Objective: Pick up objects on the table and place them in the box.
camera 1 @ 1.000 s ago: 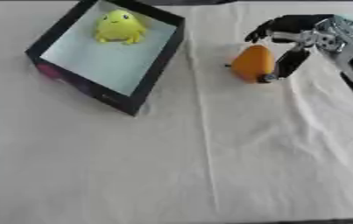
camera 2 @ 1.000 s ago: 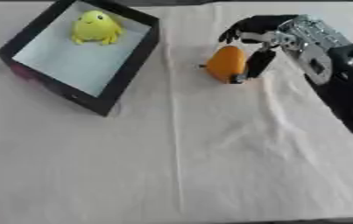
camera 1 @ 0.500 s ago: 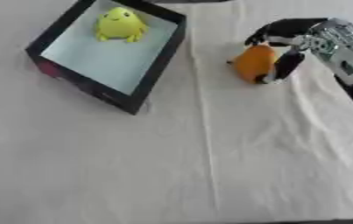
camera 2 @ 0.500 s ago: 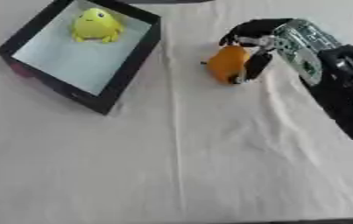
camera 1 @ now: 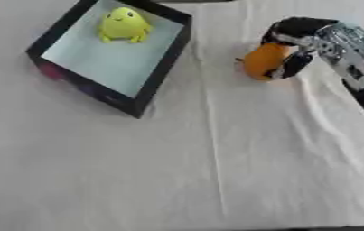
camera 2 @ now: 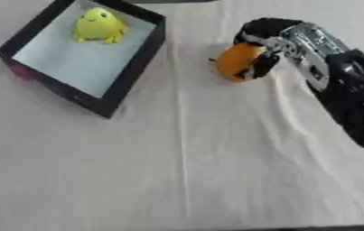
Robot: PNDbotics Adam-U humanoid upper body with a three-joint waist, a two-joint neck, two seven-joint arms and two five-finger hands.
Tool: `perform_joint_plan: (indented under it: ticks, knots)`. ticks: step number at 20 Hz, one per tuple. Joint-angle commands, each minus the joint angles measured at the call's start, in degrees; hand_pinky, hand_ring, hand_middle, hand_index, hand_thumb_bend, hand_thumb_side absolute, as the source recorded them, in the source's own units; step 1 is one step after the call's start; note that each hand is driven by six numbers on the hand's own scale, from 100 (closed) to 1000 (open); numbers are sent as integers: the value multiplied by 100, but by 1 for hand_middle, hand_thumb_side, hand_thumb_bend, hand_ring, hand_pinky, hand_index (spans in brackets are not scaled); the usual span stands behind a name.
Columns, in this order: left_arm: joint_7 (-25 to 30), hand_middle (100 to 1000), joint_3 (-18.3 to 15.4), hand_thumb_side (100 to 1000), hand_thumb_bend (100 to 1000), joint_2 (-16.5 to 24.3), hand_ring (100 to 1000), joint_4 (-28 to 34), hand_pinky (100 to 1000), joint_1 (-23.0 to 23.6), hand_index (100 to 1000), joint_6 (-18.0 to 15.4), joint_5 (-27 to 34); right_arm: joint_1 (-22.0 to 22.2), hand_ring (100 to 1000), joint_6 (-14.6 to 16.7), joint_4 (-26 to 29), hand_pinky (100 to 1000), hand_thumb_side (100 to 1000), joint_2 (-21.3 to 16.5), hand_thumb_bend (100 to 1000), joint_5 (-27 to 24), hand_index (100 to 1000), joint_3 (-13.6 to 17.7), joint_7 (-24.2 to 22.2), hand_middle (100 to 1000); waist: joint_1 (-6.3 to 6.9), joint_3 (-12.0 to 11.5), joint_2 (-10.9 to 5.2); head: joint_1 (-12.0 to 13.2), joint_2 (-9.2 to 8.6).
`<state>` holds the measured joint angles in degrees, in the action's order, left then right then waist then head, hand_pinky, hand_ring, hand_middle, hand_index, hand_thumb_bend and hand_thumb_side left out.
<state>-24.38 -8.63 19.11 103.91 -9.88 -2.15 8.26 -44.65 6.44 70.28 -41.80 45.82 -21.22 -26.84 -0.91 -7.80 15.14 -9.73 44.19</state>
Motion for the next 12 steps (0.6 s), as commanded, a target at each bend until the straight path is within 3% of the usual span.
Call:
perform_joint_plan:
  ticks: [1, 8, 12]
  knots:
    - [19, 772, -16, 646, 440, 95, 580, 81, 809, -24, 780, -11, -3, -31, 639, -94, 346, 806, 169, -305, 410, -235, 631, 48, 137, 466, 6, 12, -100, 8, -7]
    - [15, 772, -19, 647, 435, 123, 581, 82, 810, -30, 780, -16, -1, -64, 588, -319, 814, 774, 176, -456, 412, -485, 563, 190, 516, 413, 10, 28, -150, 19, -7]
    - [7, 772, -25, 649, 432, 149, 582, 84, 810, -28, 780, -19, -8, -121, 582, -339, 1227, 771, 173, -620, 411, -671, 563, 322, 491, 419, -3, 41, -199, 35, -7]
